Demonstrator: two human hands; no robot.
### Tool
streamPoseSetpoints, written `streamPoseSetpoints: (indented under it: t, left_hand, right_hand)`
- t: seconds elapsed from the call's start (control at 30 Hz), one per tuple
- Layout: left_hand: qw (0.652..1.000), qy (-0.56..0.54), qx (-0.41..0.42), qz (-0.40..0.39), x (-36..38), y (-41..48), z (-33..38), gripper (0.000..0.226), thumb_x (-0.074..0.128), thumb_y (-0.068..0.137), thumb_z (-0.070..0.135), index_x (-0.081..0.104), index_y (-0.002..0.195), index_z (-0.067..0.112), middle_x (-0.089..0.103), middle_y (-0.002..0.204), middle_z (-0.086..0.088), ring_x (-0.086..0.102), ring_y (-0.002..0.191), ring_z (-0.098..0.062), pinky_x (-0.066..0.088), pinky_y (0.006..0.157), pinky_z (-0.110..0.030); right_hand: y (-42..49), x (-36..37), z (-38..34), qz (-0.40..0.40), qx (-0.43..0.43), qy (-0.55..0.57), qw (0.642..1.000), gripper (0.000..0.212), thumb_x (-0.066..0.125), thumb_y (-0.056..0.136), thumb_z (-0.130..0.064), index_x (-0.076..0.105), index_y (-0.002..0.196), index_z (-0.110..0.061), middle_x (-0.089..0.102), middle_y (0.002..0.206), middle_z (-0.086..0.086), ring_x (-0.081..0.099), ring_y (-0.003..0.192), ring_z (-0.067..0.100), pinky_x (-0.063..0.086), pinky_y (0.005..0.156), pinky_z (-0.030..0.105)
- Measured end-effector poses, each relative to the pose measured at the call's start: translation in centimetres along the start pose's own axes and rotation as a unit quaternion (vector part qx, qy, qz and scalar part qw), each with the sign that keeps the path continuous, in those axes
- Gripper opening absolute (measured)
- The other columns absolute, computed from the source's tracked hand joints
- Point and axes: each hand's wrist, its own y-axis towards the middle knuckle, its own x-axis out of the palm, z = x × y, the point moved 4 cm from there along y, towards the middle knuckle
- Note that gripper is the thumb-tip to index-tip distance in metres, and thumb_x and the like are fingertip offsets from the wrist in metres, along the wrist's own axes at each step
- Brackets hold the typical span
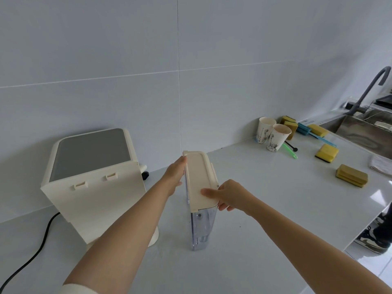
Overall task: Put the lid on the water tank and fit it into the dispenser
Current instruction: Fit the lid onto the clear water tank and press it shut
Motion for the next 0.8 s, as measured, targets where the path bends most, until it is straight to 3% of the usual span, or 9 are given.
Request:
streamPoseSetpoints:
  t: [0.1, 0.17, 0.23, 0.3, 0.37, 0.47, 0.6, 0.8]
  left_hand:
    - [0.999, 0.001, 0.006, 0.031, 0.1, -0.9, -0.1, 0.059, 0.039, 0.091, 0.042, 0.023, 0.143, 0.018, 0.031, 0.15, -0.003, 0.033, 0.135, -0.021, 0.028, 0.112, -0.043]
    - [0.999, -0.024, 0.016, 0.034, 0.3, -2.4, -0.2, 0.069, 0.049, 0.085, 0.043, 0.021, 0.143, 0.017, 0.032, 0.149, -0.003, 0.033, 0.134, -0.021, 0.028, 0.111, -0.042]
    - [0.996, -0.08, 0.02, 0.025, 1.0, -4.2, -0.6, 0.074, 0.059, 0.075, 0.043, 0.029, 0.137, 0.016, 0.046, 0.136, -0.001, 0.044, 0.122, -0.017, 0.036, 0.098, -0.036]
    - [0.994, -0.1, 0.027, 0.024, 1.8, -6.1, -0.9, 0.073, 0.064, 0.068, 0.039, 0.034, 0.131, 0.017, 0.056, 0.111, 0.007, 0.053, 0.1, -0.01, 0.042, 0.077, -0.028]
    - [0.996, -0.072, 0.04, 0.039, 2.6, -7.2, -1.3, 0.077, 0.069, 0.062, 0.035, 0.034, 0.129, 0.021, 0.055, 0.104, 0.01, 0.056, 0.096, -0.012, 0.045, 0.069, -0.025]
    - [0.995, 0.023, 0.067, 0.072, 3.7, -7.7, -1.7, 0.09, 0.078, 0.059, 0.033, 0.029, 0.133, 0.02, 0.052, 0.119, 0.002, 0.051, 0.11, -0.02, 0.046, 0.078, -0.025]
    - [0.985, 0.093, 0.091, 0.112, 4.7, -7.5, -1.7, 0.106, 0.082, 0.058, 0.03, 0.016, 0.141, 0.018, 0.041, 0.138, -0.002, 0.04, 0.126, -0.023, 0.039, 0.102, -0.037]
    - [0.967, 0.189, 0.094, 0.14, 4.8, -7.0, -1.7, 0.113, 0.081, 0.057, 0.038, 0.01, 0.142, 0.016, 0.04, 0.139, -0.006, 0.042, 0.126, -0.025, 0.04, 0.098, -0.036]
  right_hand:
    - [0.7, -1.2, -0.1, 0.036, -0.017, -0.065, 0.997, 0.067, 0.046, 0.08, -0.059, 0.056, 0.112, -0.002, 0.066, 0.104, 0.012, 0.061, 0.092, 0.024, 0.046, 0.079, 0.031]
    - [1.5, -2.6, -0.6, 0.098, -0.053, -0.155, 0.982, 0.073, 0.038, 0.083, -0.06, 0.036, 0.134, -0.008, 0.058, 0.125, 0.013, 0.055, 0.112, 0.029, 0.042, 0.091, 0.038]
    - [2.3, -3.4, -1.9, 0.117, -0.11, -0.178, 0.971, 0.07, 0.037, 0.086, -0.056, 0.023, 0.14, -0.014, 0.048, 0.137, 0.014, 0.047, 0.123, 0.031, 0.039, 0.097, 0.041]
    - [3.3, -3.8, -3.5, 0.111, -0.163, -0.166, 0.966, 0.065, 0.039, 0.087, -0.051, 0.022, 0.141, -0.018, 0.039, 0.144, 0.013, 0.039, 0.129, 0.03, 0.034, 0.103, 0.041]
    - [4.3, -3.6, -5.2, 0.092, -0.2, -0.177, 0.959, 0.06, 0.042, 0.088, -0.047, 0.026, 0.14, -0.022, 0.035, 0.147, 0.012, 0.034, 0.133, 0.03, 0.029, 0.107, 0.042]
    - [5.6, -2.3, -7.1, 0.049, -0.23, -0.218, 0.947, 0.052, 0.043, 0.089, -0.043, 0.032, 0.138, -0.027, 0.032, 0.147, 0.011, 0.026, 0.135, 0.03, 0.024, 0.11, 0.046]
    - [6.8, -0.3, -8.2, 0.008, -0.225, -0.273, 0.935, 0.047, 0.044, 0.088, -0.045, 0.039, 0.133, -0.032, 0.027, 0.151, 0.006, 0.014, 0.141, 0.026, 0.017, 0.114, 0.048]
    - [7.5, 0.5, -8.2, 0.03, -0.224, -0.317, 0.921, 0.043, 0.039, 0.088, -0.045, 0.044, 0.128, -0.031, 0.029, 0.148, -0.001, 0.015, 0.139, 0.023, 0.02, 0.113, 0.045]
